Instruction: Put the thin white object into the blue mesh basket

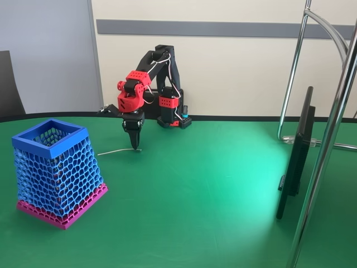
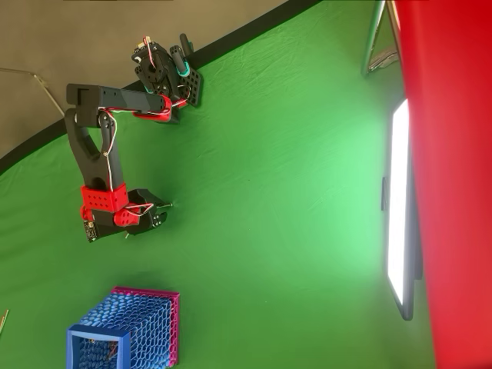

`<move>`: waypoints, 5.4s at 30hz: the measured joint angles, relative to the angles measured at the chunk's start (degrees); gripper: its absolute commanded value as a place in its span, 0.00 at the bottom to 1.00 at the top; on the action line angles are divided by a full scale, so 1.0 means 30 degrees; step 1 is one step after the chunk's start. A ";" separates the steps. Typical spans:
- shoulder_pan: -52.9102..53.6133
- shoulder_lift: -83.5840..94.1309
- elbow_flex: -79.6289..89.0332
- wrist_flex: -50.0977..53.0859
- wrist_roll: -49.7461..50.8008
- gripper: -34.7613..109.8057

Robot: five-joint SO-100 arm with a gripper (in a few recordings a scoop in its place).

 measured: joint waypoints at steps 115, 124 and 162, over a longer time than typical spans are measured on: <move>0.0762 -0.7617 -1.8369 -1.5967 0.2813 0.31; 0.0615 -0.7822 -1.8193 -1.8779 0.2754 0.42; -0.2197 -0.5596 -1.8486 -1.0078 1.6963 0.43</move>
